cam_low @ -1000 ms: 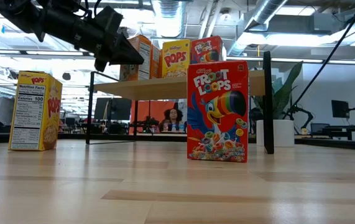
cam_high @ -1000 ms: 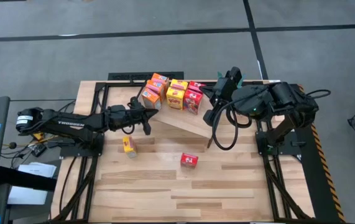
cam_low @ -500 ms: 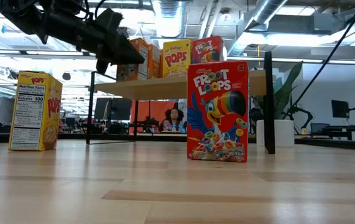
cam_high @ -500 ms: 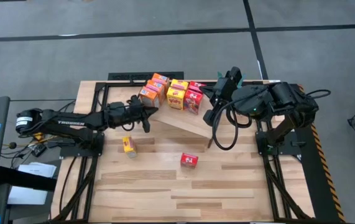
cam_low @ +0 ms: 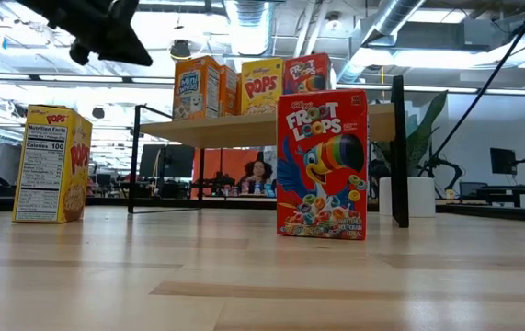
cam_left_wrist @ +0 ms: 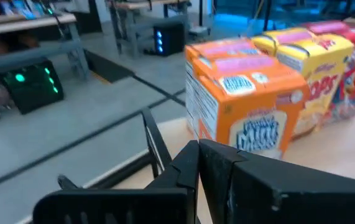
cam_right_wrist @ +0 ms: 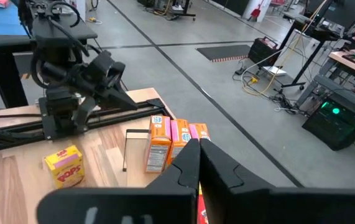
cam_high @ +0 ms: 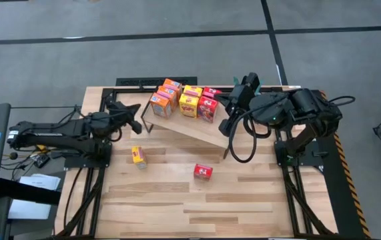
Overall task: Stack cereal on shelf
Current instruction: Put the orange cereal box aligned with the other orange cereal box on the shelf
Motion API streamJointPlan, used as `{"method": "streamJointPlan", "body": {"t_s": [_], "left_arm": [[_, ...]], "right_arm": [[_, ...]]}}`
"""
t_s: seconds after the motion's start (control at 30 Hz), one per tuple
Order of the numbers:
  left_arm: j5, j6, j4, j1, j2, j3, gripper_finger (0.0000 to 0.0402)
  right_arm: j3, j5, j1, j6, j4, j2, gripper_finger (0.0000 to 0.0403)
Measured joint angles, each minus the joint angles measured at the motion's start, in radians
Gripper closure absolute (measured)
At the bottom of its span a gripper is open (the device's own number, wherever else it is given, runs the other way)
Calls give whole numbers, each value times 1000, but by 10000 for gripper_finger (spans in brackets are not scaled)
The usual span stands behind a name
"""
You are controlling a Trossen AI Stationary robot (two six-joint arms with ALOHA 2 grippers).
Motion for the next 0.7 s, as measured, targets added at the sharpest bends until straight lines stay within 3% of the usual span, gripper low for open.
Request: {"method": "streamJointPlan", "body": {"t_s": [0.2, 0.47, 0.7], "left_arm": [[8, 46, 98, 55, 31, -45, 401], [75, 70, 261, 104, 159, -53, 401], [51, 48, 279, 105, 191, -53, 401]], "right_arm": [[0, 0, -7, -1, 5, 0, 388], [0, 0, -7, 0, 6, 0, 368], [0, 0, -4, 2, 6, 0, 386]]}}
